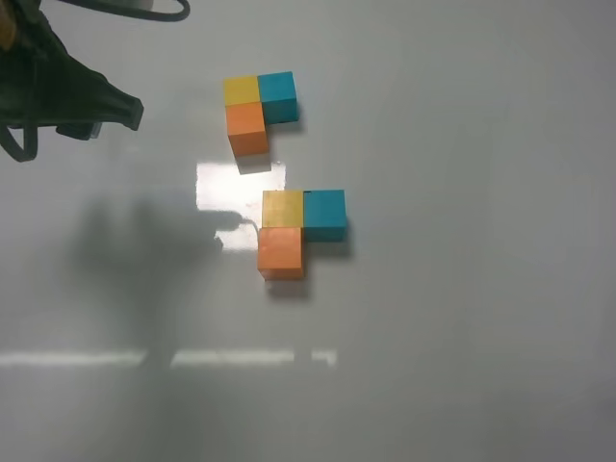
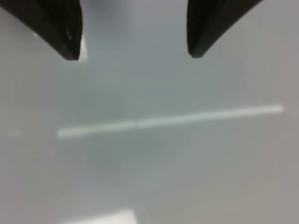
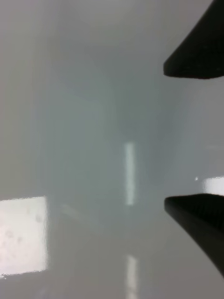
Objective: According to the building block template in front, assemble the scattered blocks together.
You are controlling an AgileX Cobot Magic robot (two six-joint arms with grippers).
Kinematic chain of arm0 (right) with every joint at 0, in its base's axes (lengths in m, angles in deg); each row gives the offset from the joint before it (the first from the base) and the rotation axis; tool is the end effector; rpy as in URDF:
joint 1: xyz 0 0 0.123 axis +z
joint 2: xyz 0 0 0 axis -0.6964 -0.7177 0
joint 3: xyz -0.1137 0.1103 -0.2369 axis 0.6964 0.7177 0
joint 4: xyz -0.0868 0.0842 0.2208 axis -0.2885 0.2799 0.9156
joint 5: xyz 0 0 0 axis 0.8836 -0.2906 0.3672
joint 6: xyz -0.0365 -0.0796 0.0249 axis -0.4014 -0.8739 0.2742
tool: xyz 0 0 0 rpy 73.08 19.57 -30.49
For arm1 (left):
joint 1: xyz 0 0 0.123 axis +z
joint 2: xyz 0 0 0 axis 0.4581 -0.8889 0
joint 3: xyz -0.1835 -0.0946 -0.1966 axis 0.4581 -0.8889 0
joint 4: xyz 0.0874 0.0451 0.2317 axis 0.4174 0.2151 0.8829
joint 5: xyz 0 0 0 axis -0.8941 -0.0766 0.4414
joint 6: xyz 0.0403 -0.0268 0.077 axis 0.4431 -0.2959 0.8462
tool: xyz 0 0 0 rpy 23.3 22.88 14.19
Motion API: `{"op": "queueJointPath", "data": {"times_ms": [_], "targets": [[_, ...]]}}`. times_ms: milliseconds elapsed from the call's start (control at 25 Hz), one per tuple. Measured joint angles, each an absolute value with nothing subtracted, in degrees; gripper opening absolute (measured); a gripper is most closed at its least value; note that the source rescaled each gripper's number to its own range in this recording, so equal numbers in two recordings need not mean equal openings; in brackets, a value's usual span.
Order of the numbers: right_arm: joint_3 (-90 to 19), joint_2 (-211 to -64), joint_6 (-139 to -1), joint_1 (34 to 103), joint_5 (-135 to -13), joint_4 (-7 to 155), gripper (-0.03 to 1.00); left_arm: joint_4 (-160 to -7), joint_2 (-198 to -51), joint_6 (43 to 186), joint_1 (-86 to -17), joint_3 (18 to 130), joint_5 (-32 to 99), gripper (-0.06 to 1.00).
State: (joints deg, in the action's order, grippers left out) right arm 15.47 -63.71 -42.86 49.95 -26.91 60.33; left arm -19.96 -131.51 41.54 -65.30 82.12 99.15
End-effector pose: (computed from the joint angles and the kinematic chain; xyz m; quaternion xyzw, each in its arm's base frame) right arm -0.0032 -0.0078 0.2871 -0.0106 0.8257 0.0003 0.5640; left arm 0.2549 -0.1164 0.4376 0.0192 0.8686 0.1677 0.4658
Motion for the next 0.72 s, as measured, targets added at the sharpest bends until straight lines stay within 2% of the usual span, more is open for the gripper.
{"op": "queueJointPath", "data": {"times_ms": [240, 440, 520, 720], "targets": [[15.47, -63.71, -42.86, 49.95, -26.91, 60.33, 0.39, -32.21, -126.63, 48.74, -45.09, 79.68, 91.78, 0.31], [15.47, -63.71, -42.86, 49.95, -26.91, 60.33, 0.39, -44.25, -116.11, 57.46, -32.52, 72.94, 82.27, 0.27], [15.47, -63.71, -42.86, 49.95, -26.91, 60.33, 0.39, -47.65, -111.35, 59.61, -30.16, 68.86, 80.00, 0.25], [15.47, -63.71, -42.78, 49.95, -26.91, 60.33, 0.39, -51.12, -96.11, 61.17, -29.56, 58.32, 78.29, 0.19]]}}
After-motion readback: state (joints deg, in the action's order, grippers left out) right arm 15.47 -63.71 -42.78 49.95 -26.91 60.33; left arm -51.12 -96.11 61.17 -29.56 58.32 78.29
